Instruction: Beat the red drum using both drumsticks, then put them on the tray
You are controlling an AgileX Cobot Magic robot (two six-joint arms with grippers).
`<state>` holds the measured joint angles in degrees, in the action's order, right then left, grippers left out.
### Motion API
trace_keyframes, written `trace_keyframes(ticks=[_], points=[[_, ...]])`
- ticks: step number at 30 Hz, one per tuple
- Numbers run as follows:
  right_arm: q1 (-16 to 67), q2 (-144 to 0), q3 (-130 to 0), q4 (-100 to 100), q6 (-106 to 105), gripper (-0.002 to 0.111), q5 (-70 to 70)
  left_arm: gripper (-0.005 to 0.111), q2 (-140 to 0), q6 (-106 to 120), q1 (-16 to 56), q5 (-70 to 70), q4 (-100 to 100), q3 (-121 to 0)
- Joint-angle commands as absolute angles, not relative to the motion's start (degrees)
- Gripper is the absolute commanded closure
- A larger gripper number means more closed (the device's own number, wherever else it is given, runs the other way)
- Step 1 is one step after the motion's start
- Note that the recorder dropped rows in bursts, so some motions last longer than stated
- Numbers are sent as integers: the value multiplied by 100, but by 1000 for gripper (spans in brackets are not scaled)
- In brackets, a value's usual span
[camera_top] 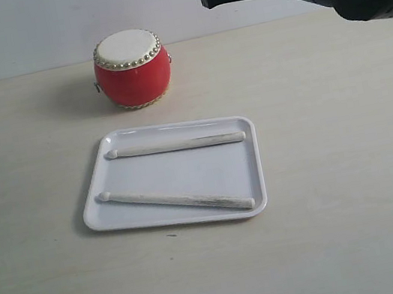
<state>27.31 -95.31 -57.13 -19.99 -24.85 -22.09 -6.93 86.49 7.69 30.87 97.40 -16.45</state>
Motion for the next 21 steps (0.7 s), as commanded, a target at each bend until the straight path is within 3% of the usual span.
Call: trace_keyframes(ticks=[1, 8, 16, 21], points=[[2701, -9530, -5690, -1999, -2495, 108, -2283, 107, -659, 8605, 800, 2955, 9787, -1625], [2701, -9530, -5690, -1999, -2495, 108, -2283, 107, -729, 7918, 800, 2543, 8832, -1625], [2701, -9530, -5690, -1999, -2495, 108, -2283, 107, -729, 1520, 800, 1472, 2310, -1625], [2701, -9530, -5690, -1999, -2495, 108, -2283, 107, -729, -724, 800, 1429, -682, -1366]])
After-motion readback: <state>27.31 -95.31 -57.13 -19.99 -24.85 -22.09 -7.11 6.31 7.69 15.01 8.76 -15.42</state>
